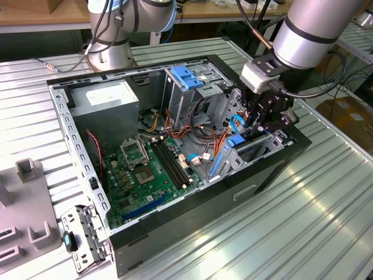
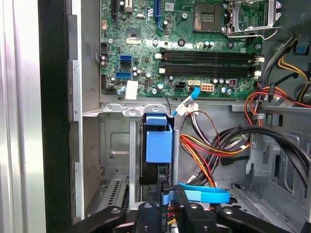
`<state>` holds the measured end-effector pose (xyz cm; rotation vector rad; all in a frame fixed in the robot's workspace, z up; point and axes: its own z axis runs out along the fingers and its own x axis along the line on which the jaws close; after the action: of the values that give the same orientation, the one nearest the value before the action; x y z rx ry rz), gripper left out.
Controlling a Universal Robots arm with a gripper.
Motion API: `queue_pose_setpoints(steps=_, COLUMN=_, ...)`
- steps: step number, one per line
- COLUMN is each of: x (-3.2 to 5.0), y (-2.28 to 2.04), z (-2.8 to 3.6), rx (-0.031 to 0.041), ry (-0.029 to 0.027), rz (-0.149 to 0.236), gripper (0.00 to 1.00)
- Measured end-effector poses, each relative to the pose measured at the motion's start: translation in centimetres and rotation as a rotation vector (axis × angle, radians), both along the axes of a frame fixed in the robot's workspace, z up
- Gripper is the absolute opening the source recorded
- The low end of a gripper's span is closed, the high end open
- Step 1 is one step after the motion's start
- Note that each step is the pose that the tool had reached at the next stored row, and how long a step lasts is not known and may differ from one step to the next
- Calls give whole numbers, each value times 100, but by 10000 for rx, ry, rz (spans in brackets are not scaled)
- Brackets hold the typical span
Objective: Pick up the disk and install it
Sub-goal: 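Insert the second disk wire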
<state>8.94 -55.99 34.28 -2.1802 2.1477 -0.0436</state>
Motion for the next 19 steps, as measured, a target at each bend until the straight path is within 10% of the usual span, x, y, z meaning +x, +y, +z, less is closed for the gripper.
queue_pose_setpoints(steps=14, x=0, y=0, z=139, rx=-28, ry=1, rz=2, gripper=29)
queue_pose_setpoints(steps=19, x=0, y=1, z=139, rx=-34, ry=1, rz=2, gripper=15)
